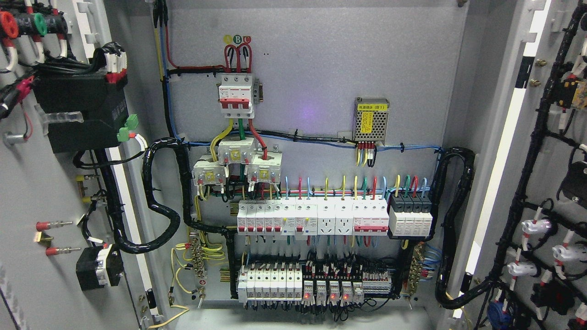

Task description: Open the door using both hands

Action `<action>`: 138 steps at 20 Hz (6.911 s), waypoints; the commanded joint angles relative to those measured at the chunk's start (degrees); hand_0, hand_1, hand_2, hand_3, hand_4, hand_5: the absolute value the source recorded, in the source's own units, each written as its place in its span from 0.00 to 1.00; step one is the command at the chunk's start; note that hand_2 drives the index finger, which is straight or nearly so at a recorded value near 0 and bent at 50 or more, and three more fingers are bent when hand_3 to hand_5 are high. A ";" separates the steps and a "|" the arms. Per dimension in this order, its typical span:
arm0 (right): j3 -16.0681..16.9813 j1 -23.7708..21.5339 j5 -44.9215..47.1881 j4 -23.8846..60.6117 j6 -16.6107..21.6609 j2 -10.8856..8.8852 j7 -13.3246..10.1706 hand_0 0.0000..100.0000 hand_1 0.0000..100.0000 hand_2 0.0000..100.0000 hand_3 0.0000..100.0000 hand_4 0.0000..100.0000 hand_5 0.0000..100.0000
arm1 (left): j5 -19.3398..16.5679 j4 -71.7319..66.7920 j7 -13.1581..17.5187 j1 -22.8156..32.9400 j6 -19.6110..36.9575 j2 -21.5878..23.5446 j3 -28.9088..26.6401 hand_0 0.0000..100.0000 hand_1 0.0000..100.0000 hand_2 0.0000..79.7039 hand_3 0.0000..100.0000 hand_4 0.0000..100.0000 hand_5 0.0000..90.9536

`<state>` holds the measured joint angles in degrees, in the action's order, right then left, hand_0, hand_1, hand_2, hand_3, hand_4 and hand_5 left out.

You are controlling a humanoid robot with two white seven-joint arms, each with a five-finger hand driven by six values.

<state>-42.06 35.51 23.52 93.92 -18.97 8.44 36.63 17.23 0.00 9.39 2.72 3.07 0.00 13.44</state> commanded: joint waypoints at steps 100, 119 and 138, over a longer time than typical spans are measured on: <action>52.78 -52.73 12.95 25.88 41.38 -34.18 -14.83 0.00 0.00 0.00 0.00 0.00 0.00 | -0.09 115.31 0.46 25.93 19.78 28.30 0.98 0.00 0.00 0.00 0.00 0.00 0.00; 55.60 -55.11 18.40 25.70 44.02 -38.94 -14.57 0.00 0.00 0.00 0.00 0.00 0.00 | -0.09 118.92 0.37 19.34 22.93 31.63 0.98 0.00 0.00 0.00 0.00 0.00 0.00; 58.32 -55.72 22.97 23.59 43.58 -39.81 -11.23 0.00 0.00 0.00 0.00 0.00 0.00 | 0.97 119.00 -0.07 19.16 32.87 34.01 -8.08 0.00 0.00 0.00 0.00 0.00 0.00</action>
<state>14.28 -20.07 45.89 118.50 24.74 -30.63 25.40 18.06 118.45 9.35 21.74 34.71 32.72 9.73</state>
